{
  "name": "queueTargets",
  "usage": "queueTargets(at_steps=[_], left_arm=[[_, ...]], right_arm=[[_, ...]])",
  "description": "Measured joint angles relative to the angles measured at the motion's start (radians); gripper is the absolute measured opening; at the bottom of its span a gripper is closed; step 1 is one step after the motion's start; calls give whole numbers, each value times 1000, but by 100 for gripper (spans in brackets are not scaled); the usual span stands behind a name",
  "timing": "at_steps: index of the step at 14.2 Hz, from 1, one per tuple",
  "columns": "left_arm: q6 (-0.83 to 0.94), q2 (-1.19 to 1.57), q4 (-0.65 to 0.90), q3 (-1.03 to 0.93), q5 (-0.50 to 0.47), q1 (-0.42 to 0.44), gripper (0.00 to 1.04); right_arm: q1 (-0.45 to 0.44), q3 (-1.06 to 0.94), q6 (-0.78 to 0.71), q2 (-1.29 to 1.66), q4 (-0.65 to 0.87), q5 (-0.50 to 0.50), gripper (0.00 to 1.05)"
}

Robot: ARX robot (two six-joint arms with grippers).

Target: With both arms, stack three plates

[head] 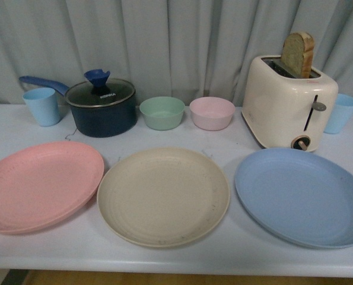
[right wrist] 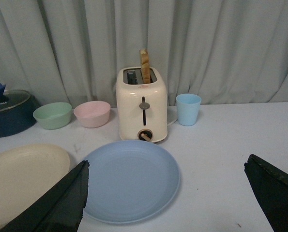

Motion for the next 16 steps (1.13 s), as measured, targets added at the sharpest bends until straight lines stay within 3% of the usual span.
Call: queueTargets(at_steps=[9, 10, 11, 16], left_arm=[[0, 0, 0, 0, 0, 0, 98], [-3, 5, -26, 4, -14, -3, 98], [-45, 143, -224, 96, -107, 2, 98], [-45, 463, -161, 220, -26, 185, 98]], right_arm=[[0, 0, 0, 0, 0, 0, 98], [0, 0, 0, 0, 0, 0, 98], [0, 0, 0, 0, 0, 1, 98], [0, 0, 0, 0, -1, -1, 98]])
